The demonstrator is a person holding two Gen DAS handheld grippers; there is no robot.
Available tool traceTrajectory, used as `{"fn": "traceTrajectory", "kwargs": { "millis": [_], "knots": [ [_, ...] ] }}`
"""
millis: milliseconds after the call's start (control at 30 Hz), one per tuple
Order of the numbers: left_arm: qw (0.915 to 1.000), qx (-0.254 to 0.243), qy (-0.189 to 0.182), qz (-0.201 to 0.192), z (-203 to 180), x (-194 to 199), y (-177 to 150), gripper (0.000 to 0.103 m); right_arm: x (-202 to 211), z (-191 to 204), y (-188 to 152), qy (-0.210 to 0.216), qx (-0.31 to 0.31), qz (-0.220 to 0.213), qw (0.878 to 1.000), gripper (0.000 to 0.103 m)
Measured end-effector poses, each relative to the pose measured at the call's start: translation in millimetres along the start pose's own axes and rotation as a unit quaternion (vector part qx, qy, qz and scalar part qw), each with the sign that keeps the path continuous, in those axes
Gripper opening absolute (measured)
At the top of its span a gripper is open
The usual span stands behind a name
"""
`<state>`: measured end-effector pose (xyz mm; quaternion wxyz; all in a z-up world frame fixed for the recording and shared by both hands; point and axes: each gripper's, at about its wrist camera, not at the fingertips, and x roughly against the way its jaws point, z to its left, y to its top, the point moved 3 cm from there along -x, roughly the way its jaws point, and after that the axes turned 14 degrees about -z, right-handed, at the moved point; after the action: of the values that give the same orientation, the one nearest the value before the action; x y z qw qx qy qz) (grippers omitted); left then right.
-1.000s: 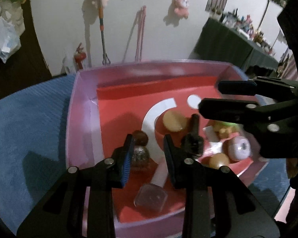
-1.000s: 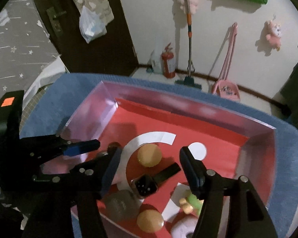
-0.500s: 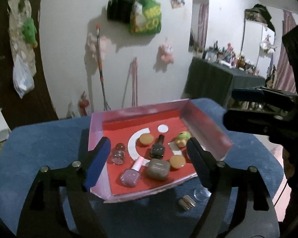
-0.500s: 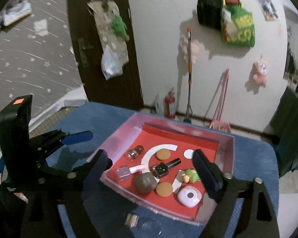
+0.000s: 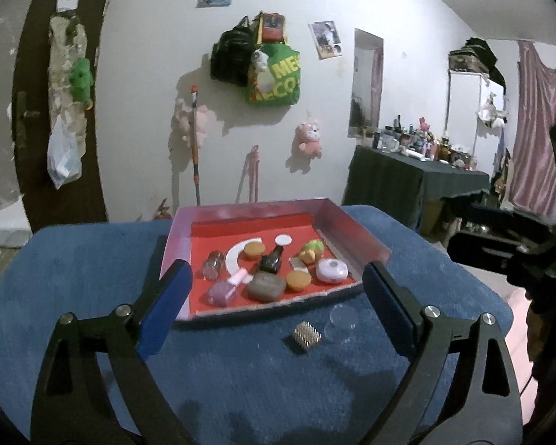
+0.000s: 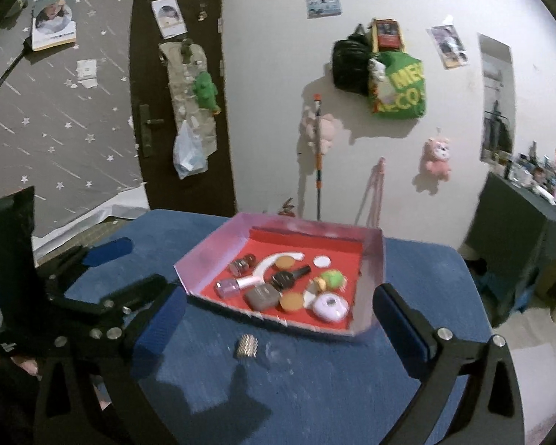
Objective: Organize rigid objects
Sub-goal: 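Lift both tools out of the tray away from the placed items, then move both tools toward the silver magnet cube and clear lid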
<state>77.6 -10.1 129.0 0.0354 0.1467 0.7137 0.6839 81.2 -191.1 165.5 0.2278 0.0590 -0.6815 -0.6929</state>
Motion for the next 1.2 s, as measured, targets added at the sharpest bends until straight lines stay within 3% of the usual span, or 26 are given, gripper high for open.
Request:
{"fn": "traceTrajectory", "kwargs": {
  "millis": [233,600,1200],
  "knots": [
    [0.9989,0.022,0.015,0.038,6.1,1.9,-38.6,0.094,10.0,-10.2,-48.4,-0.03,-0.017,0.016,0.999,0.103],
    [0.9919,0.04,0.032,0.116,12.9,-18.5,-93.7,0.094,-20.6,-20.5,-111.5,-0.046,-0.044,0.069,0.996,0.103],
    [0.9843,0.049,0.032,0.166,15.8,-35.6,-116.6,0.094,-42.4,-25.1,-142.4,-0.056,-0.046,0.118,0.99,0.103]
  ]
}}
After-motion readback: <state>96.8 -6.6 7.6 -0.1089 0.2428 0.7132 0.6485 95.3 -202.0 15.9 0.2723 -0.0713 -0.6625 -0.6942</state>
